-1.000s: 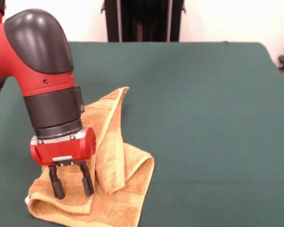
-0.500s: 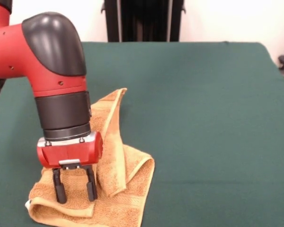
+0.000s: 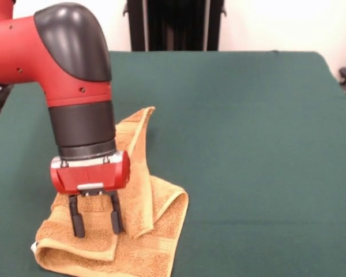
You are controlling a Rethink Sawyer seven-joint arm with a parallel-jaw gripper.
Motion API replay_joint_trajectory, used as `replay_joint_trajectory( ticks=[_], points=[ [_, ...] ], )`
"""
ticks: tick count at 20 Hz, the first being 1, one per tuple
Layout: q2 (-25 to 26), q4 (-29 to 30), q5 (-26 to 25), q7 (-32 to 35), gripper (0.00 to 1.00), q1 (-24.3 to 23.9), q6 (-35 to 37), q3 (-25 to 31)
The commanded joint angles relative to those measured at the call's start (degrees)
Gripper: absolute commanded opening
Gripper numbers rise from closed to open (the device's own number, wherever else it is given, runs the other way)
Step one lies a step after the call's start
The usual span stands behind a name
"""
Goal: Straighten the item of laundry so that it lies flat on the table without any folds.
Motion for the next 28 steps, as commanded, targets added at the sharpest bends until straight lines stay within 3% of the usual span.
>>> replay_joint_trajectory(
  ticks=[1,8,11,16,21,28],
  points=[
    [-3.26,13.33,4.11,14.31,1.00,2.42,-2.54,2.88],
    [-2.13,11.63,8.36,17.82,1.00,7.50,-7.24,-0.93],
    [-0.14,8.50,8.93,15.91,1.00,9.87,-8.33,-3.75],
    [6.52,7.74,5.70,4.75,1.00,1.69,-5.10,4.47],
    [10.74,6.63,1.68,-0.70,1.00,-1.95,-4.85,7.68],
    [12.37,4.30,-2.24,-6.83,1.00,-5.20,0.23,9.85]
  ],
)
